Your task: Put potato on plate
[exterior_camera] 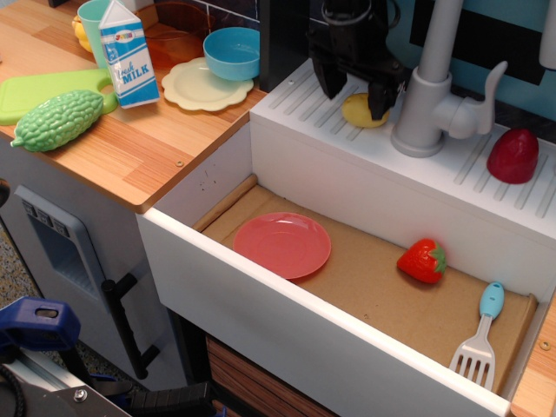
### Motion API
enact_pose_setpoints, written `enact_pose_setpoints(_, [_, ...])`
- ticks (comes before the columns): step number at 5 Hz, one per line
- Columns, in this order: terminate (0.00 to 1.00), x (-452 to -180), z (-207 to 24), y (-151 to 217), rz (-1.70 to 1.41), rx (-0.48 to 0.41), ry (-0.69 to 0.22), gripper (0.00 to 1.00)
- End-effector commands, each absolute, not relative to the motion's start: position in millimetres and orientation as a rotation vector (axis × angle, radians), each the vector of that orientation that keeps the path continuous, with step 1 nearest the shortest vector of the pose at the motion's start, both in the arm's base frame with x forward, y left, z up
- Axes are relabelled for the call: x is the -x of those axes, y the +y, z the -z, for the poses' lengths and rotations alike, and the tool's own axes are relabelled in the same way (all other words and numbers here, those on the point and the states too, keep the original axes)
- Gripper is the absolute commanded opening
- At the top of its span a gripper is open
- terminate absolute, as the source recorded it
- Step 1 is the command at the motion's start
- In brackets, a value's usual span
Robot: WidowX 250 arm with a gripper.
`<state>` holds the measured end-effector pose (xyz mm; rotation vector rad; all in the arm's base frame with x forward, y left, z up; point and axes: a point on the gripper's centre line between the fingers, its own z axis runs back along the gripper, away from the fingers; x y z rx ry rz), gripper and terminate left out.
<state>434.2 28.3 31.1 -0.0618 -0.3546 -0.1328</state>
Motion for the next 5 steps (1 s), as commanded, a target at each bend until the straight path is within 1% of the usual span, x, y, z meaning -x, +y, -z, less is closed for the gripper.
enact_pose_setpoints(1, [0.00,-452.8,-41.6,35.0,0.149,0.056,-0.444,1.00])
enact_pose_setpoints(2, [0.00,-454.5,-34.7,34.6,0.122,0.077,-0.421,0.00])
enact_pose_setpoints(3, [0.00,-450.6,-40.3,34.1,0.115,0.059,-0.416,0.00])
enact_pose_setpoints(4, [0.00,-427.4,-59.6,34.5,0.055,-0.005,-0.351,0.00])
enact_pose_setpoints(5, [0.00,-394.6,-73.2,37.1,0.003,-0.054,-0.274,0.00])
